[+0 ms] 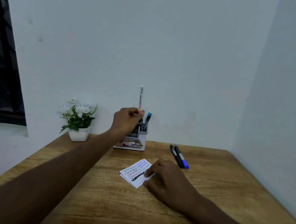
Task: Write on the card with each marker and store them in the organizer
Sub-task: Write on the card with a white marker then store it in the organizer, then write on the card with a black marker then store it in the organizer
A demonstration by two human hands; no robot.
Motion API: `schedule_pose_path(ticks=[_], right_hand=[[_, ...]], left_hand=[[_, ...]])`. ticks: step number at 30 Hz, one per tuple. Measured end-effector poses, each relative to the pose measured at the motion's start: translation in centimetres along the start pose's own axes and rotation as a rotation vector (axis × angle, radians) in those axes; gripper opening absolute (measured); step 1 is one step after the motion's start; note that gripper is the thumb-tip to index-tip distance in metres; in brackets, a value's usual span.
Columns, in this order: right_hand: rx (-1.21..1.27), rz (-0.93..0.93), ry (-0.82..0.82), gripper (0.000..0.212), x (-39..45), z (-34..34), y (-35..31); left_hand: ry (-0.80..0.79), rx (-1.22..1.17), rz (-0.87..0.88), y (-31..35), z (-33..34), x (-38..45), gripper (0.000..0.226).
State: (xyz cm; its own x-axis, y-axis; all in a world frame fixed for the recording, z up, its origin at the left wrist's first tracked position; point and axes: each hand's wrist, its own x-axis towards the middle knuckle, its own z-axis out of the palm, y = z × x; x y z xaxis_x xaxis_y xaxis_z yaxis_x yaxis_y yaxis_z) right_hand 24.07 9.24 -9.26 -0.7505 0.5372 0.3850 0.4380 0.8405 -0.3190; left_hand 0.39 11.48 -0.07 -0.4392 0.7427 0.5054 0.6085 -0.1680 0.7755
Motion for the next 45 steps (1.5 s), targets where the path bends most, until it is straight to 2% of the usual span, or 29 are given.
schedule_pose_path(ticks=[4, 8, 11, 13, 15, 17, 19, 20, 22, 24, 26, 28, 31, 33, 35, 37, 40, 42, 45], right_hand=[[0.005, 0.003, 0.003, 0.031, 0.0, 0.1, 0.3], [-0.007, -0.011, 0.003, 0.031, 0.0, 0.2, 0.4], [-0.005, -0.019, 0.001, 0.032, 0.1, 0.3, 0.4], [0.001, -0.024, 0.009, 0.032, 0.1, 0.3, 0.5], [-0.007, -0.038, 0.024, 0.032, 0.1, 0.4, 0.6], [-0.011, -0.051, 0.036, 0.032, 0.1, 0.5, 0.7], [-0.008, -0.054, 0.040, 0.032, 0.0, 0.5, 0.8], [-0.011, -0.058, 0.037, 0.031, 0.0, 0.4, 0.8], [-0.016, -0.081, 0.036, 0.028, 0.0, 0.3, 0.7], [0.006, -0.058, 0.082, 0.024, 0.0, -0.3, 0.7], [-0.044, 0.003, 0.182, 0.022, 0.5, -1.1, 1.6], [-0.231, 0.063, 0.211, 0.031, 1.0, -2.0, 3.3], [-0.437, 0.181, 0.069, 0.043, 1.2, -2.2, 5.1], [-0.428, 0.186, 0.028, 0.036, 1.2, -2.2, 5.3], [-0.351, 0.153, 0.126, 0.030, 1.2, -2.4, 5.1], [-0.318, 0.145, 0.239, 0.032, 1.2, -2.8, 4.9], [-0.482, 0.191, 0.149, 0.030, 1.0, -2.5, 5.2], [-0.489, 0.187, 0.096, 0.024, 1.1, -2.2, 5.3], [-0.401, 0.157, 0.209, 0.016, 1.3, -2.6, 4.8]], left_hand=[[-0.063, 0.261, -0.053, -1.0, 2.0, 2.5, 0.029], [-0.099, 0.335, -0.066, -1.4, 2.1, 2.8, 0.029], [-0.085, 0.379, -0.027, -0.7, 1.5, 2.6, 0.038], [-0.067, 0.396, 0.008, -0.3, 0.7, 2.1, 0.032], [-0.037, 0.435, 0.057, -0.2, -0.5, 0.9, 0.048], [-0.013, 0.394, 0.150, -0.2, -1.9, -1.6, 0.042], [-0.102, 0.347, 0.271, -0.7, -2.9, -5.1, 0.020], [-0.212, 0.355, 0.314, -1.3, -3.1, -6.9, 0.016], [-0.445, 0.413, 0.386, -3.0, -3.3, -10.4, 0.020], [-0.540, 0.441, 0.436, -5.0, -3.0, -12.1, 0.022], [-0.550, 0.403, 0.450, -6.1, -2.8, -12.4, 0.020], [-0.546, 0.377, 0.462, -6.2, -2.6, -12.1, 0.020], [-0.544, 0.362, 0.477, -6.4, -2.4, -11.8, 0.022], [-0.546, 0.361, 0.477, -6.5, -2.4, -11.9, 0.023], [-0.541, 0.366, 0.500, -6.4, -2.4, -12.0, 0.025], [-0.519, 0.381, 0.534, -6.2, -2.5, -12.1, 0.031], [-0.552, 0.355, 0.567, -5.8, -2.5, -12.2, 0.035], [-0.602, 0.347, 0.577, -5.5, -2.6, -12.3, 0.035], [-0.605, 0.350, 0.575, -5.5, -2.7, -12.3, 0.030]])
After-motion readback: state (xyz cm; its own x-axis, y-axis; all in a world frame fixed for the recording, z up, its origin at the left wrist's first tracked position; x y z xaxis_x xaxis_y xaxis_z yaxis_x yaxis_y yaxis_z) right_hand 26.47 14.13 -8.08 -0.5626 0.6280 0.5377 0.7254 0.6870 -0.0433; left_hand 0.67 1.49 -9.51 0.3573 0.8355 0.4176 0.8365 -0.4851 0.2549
